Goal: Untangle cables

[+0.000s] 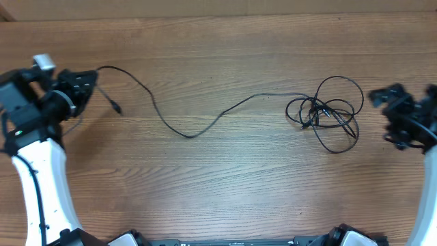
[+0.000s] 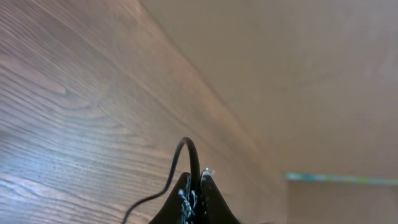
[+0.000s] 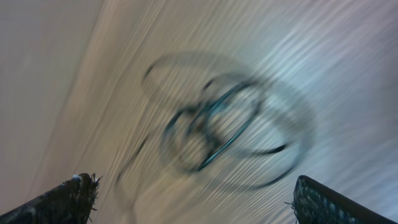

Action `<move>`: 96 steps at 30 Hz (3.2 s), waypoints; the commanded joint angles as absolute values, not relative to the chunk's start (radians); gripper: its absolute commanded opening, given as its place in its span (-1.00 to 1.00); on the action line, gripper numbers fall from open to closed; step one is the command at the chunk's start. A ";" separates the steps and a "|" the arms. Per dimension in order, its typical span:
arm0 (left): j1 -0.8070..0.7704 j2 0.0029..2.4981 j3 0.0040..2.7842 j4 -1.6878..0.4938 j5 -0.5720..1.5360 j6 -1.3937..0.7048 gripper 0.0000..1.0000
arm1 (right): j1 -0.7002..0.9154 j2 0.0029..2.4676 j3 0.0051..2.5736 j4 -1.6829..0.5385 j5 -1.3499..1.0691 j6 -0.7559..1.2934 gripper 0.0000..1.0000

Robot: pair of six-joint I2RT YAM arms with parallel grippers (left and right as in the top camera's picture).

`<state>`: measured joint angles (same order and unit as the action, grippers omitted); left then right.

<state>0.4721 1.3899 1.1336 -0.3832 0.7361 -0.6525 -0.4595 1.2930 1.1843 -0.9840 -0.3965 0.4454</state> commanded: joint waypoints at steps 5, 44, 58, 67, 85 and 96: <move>0.324 1.385 1.151 -0.484 0.645 -0.540 -0.92 | -0.104 1.394 1.091 -0.762 -0.558 0.652 1.00; 0.255 1.379 1.153 -0.869 0.828 -0.310 -0.92 | 0.176 1.987 1.130 0.261 -0.633 0.669 -0.92; 0.255 1.382 1.153 -0.834 0.758 -0.419 -0.91 | 0.393 1.849 1.132 -0.040 -0.721 0.352 -0.87; 0.254 1.382 1.153 -0.857 0.748 -0.419 -0.92 | 0.299 1.827 1.172 -0.232 -0.153 0.478 1.00; 0.254 1.382 1.153 -0.914 0.749 -0.419 -0.91 | 0.201 2.006 1.172 0.014 -0.187 0.499 1.00; 0.254 1.382 1.153 -0.939 0.749 -0.419 -0.92 | 0.209 2.122 1.172 0.164 -0.274 0.622 0.71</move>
<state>0.2554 1.3899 1.1343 -0.9367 0.7467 -0.4129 0.1982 2.0823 1.1526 0.1574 -0.2516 0.5770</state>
